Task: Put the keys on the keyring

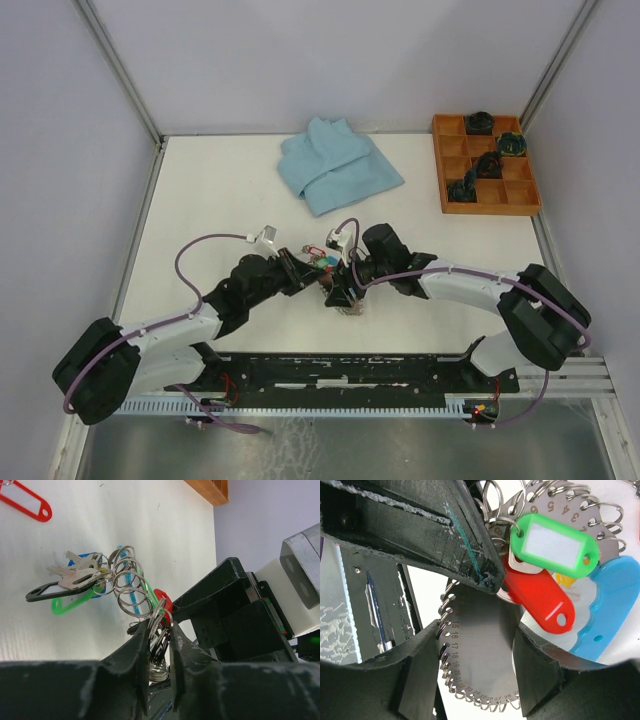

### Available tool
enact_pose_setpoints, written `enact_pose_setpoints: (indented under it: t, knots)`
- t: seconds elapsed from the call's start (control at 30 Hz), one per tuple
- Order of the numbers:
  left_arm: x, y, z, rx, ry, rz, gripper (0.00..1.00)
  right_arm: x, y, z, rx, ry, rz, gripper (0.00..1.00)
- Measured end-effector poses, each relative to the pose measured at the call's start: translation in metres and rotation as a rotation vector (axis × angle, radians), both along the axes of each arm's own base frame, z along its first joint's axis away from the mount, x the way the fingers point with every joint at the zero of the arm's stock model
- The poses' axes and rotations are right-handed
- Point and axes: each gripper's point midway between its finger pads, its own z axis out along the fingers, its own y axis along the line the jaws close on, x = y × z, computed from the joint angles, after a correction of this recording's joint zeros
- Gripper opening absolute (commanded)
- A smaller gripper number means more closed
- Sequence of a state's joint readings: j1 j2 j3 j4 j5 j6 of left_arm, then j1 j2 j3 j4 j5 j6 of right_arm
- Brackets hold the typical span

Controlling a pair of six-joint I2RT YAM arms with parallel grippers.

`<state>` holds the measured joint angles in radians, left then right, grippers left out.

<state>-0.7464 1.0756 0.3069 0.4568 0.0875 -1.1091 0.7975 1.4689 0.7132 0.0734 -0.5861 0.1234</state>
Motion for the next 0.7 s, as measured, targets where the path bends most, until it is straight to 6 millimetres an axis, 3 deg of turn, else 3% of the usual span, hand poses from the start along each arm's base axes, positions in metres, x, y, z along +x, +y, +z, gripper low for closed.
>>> enact_pose_setpoints:
  t: [0.1,0.33,0.53,0.7]
  knots:
    - [0.001,0.001,0.005,-0.005,-0.022,0.002,0.4,-0.001,0.0,0.003,0.011,0.003,0.003,0.25]
    - [0.004,0.009,0.041,-0.044,-0.174,0.017,0.6,-0.005,-0.001,0.014,0.038,0.009,-0.003,0.18]
    - [-0.002,0.021,0.06,-0.01,-0.337,0.004,0.69,-0.002,-0.004,0.017,0.047,0.049,-0.04,0.14]
    - [-0.014,0.033,0.052,0.051,-0.462,-0.031,0.72,0.003,-0.009,0.02,0.051,0.089,-0.091,0.12]
